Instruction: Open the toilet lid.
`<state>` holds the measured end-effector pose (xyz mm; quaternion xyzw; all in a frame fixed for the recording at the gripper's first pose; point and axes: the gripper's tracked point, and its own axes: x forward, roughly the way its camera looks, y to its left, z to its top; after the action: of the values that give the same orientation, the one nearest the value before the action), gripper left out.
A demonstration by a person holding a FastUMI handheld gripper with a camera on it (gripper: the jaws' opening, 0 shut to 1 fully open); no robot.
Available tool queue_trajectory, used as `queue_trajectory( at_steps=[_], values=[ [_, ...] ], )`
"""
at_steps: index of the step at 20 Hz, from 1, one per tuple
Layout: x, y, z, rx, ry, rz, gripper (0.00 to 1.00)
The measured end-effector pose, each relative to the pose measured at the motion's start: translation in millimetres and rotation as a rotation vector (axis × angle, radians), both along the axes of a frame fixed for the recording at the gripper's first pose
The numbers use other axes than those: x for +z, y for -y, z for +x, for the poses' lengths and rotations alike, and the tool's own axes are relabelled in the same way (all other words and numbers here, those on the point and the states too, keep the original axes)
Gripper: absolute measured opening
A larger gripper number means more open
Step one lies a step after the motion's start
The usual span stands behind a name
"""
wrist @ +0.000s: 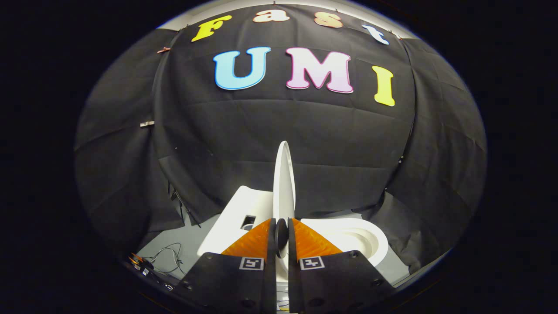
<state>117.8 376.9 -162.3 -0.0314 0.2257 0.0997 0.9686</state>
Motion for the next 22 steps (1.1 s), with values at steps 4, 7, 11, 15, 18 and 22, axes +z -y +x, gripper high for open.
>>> queue_trajectory(
  at_steps=[4,7,11,15,18,22],
  values=[
    [-5,-29,-3,0.037,0.013,-0.041,0.15],
    [-8,-37,-5,0.041,0.021,-0.076,0.15],
    [-4,-32,-7,0.023,0.044,-0.092,0.15],
    [4,-42,-21,0.074,0.079,-0.103,0.45],
    [8,-43,-29,0.087,0.092,-0.119,1.00],
    [19,-44,-34,0.078,0.104,-0.070,0.98]
  ],
)
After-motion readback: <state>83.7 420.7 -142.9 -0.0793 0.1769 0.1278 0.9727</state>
